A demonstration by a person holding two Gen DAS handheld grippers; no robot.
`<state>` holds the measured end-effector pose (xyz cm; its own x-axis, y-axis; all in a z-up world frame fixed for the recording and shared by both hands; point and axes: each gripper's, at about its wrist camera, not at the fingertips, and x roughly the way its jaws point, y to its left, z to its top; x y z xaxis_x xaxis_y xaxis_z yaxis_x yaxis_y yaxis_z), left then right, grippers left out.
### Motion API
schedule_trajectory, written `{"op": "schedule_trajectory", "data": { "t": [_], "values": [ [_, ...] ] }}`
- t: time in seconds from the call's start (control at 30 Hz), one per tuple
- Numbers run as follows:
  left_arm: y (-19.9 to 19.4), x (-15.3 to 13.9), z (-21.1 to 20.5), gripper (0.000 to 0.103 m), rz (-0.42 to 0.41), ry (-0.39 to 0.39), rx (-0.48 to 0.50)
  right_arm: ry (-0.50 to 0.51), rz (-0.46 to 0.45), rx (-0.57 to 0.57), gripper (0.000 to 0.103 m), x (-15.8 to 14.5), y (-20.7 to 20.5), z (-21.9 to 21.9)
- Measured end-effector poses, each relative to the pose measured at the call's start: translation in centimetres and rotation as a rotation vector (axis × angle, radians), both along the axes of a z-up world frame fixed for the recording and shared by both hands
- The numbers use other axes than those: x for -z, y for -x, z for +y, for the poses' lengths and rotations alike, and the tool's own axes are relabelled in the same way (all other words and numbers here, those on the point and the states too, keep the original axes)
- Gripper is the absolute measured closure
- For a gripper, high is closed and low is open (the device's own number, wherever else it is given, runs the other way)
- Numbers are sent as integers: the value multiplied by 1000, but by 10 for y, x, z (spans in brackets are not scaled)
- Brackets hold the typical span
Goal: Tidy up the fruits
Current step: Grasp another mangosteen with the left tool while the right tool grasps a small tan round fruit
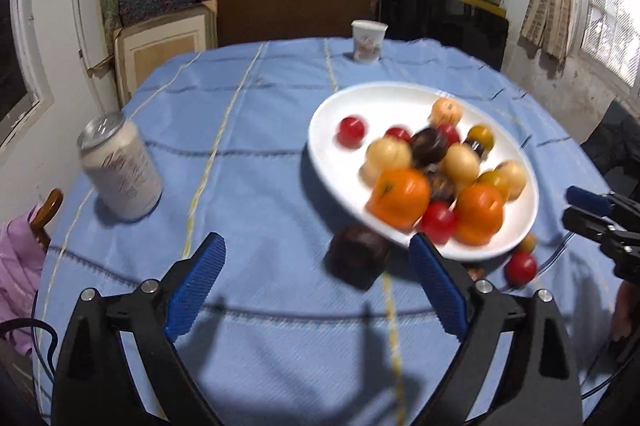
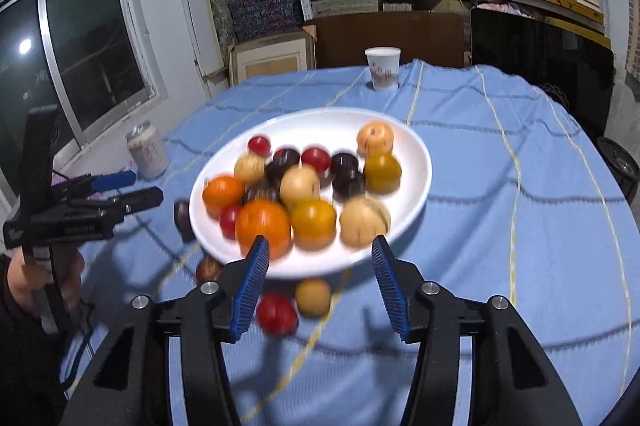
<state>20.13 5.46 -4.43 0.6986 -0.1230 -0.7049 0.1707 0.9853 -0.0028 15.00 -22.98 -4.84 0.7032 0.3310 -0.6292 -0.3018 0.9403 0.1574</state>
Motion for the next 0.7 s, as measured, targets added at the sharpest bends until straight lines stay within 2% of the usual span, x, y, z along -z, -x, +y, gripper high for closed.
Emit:
{"op": "schedule_trajectory", "data": {
  "t": [0.13, 0.27, 0.47, 0.6, 0.63, 0.67, 0.7],
  "values": [
    [8, 16, -2, 12, 17, -45, 5, -6, 36, 5, 49, 16, 10, -1],
    [7, 24, -12, 12, 21, -98, 19, -63, 35, 20, 49, 16, 12, -10],
    [-8, 30, -21, 12, 35, -117, 21, -92, 60, 31, 49, 20, 7, -15],
    [-22, 40, -29, 13, 81, -134, 38, -74, 57, 22, 49, 19, 7, -11],
    [-23, 41, -30, 15, 84, -132, 41, -68, 58, 22, 49, 20, 7, -10],
    [-25, 41, -30, 30, 89, -126, 48, -66, 58, 22, 49, 20, 7, -10],
    [-26, 42, -31, 49, 99, -117, 64, -62, 59, 21, 49, 20, 7, -10]
  ]
}}
